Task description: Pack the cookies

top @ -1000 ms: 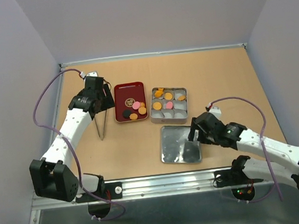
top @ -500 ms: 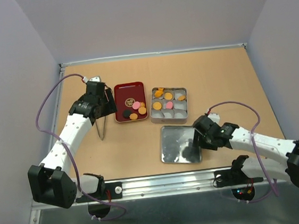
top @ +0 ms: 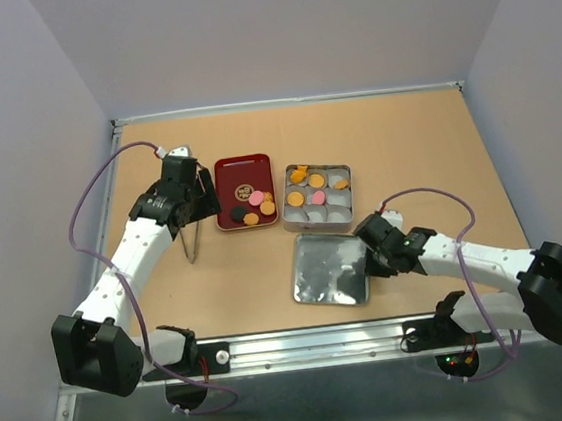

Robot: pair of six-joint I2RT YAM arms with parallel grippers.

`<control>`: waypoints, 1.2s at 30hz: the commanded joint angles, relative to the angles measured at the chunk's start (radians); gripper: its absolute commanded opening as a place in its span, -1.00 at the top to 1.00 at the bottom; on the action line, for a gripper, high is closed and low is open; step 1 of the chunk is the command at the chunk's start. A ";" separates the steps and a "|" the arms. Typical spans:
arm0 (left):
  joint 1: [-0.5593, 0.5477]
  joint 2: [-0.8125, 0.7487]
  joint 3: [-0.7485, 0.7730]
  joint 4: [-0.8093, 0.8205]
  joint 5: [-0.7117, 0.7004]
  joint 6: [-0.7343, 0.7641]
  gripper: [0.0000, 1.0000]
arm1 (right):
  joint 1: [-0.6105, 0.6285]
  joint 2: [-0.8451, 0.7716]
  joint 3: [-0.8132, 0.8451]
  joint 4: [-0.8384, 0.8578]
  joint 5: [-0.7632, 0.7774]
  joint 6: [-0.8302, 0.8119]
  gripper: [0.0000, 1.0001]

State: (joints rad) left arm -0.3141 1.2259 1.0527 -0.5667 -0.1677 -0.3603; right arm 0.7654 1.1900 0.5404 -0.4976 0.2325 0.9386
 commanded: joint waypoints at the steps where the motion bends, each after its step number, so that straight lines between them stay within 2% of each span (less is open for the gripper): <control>1: -0.006 -0.048 -0.007 0.004 -0.004 0.009 -0.52 | 0.000 -0.041 -0.013 0.001 -0.007 -0.009 0.99; 9: -0.006 -0.104 0.067 -0.032 0.019 0.012 -0.52 | -0.001 -0.196 -0.005 -0.067 -0.116 -0.050 0.99; 13: -0.006 -0.193 0.061 0.037 0.112 0.030 -0.54 | 0.000 -0.307 0.013 -0.136 -0.160 -0.057 0.99; 16: -0.006 -0.259 0.038 0.111 0.262 0.055 -0.61 | -0.002 -0.372 0.084 -0.191 -0.157 -0.066 0.99; 17: -0.006 -0.282 0.024 0.167 0.369 0.064 -0.63 | -0.002 -0.409 0.107 -0.200 -0.150 -0.072 0.99; 19: -0.006 -0.290 -0.019 0.233 0.465 0.069 -0.64 | -0.002 -0.438 0.191 -0.205 -0.119 -0.084 0.99; 20: -0.006 -0.295 -0.034 0.257 0.565 0.069 -0.64 | -0.002 -0.460 0.219 -0.205 -0.102 -0.090 0.99; 24: -0.006 -0.339 -0.143 0.470 0.859 -0.005 -0.71 | -0.002 -0.426 0.374 -0.205 -0.029 -0.138 0.99; 25: -0.006 -0.347 -0.151 0.529 0.890 -0.040 -0.73 | -0.002 -0.411 0.426 -0.203 -0.025 -0.153 0.99; 28: -0.006 -0.348 -0.152 0.556 0.922 -0.045 -0.78 | -0.002 -0.357 0.490 -0.191 -0.004 -0.182 0.99; 32: -0.006 -0.333 -0.167 0.663 1.057 -0.107 -0.79 | 0.000 -0.300 0.579 -0.167 0.005 -0.222 0.99; 36: -0.006 -0.362 -0.183 0.745 1.100 -0.149 -0.82 | 0.000 -0.251 0.632 -0.145 -0.004 -0.236 0.99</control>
State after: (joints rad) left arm -0.3191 0.9035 0.8906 0.0059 0.8017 -0.4480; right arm 0.7654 0.9222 1.0809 -0.7082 0.2127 0.7383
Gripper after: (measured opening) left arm 0.898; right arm 0.014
